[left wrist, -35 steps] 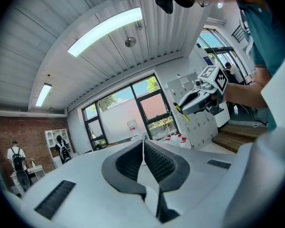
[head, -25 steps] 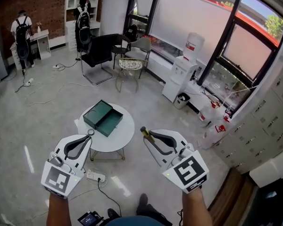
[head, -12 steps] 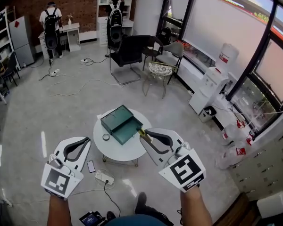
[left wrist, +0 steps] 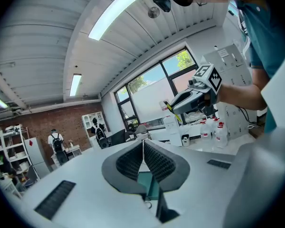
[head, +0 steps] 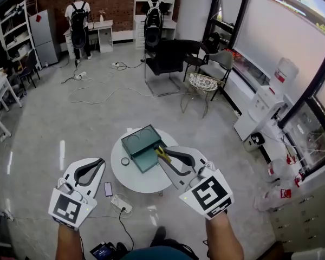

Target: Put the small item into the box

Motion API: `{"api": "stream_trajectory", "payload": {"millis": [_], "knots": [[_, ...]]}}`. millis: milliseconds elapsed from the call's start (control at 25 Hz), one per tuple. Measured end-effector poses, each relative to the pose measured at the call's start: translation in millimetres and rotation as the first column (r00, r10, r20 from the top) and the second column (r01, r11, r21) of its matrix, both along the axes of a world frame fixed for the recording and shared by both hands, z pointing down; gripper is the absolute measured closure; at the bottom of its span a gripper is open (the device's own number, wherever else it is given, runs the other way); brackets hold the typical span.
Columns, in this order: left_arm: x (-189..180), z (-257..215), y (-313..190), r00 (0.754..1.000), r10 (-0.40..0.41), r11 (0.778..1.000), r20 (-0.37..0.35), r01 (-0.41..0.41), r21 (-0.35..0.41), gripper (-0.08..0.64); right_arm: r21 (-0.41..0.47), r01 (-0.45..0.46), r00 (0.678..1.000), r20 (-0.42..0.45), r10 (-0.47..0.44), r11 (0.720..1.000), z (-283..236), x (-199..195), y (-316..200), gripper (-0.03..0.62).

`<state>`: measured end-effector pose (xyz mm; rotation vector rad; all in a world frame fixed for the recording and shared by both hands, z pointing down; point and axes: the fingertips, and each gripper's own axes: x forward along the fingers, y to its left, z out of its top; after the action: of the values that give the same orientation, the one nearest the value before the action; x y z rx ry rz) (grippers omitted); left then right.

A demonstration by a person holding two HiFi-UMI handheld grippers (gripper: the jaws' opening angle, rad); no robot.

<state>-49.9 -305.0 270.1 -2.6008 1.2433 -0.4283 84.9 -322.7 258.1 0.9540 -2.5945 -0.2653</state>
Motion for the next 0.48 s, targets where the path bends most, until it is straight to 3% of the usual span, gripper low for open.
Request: {"api": "stream_trajectory", "payload": {"millis": [280, 480], "knots": [[35, 9, -27, 0.999, -0.045, 0.999, 0.024, 0.046, -0.018, 0.534, -0.021, 0.052, 0.998, 0.032, -0.051, 0.998, 13, 28, -35, 0.512], [49, 26, -48, 0.999, -0.034, 0.998, 0.034, 0.035, -0.049, 0.534, -0.049, 0.048, 0.998, 0.041, -0.046, 0.998, 31, 40, -59, 0.512]]}}
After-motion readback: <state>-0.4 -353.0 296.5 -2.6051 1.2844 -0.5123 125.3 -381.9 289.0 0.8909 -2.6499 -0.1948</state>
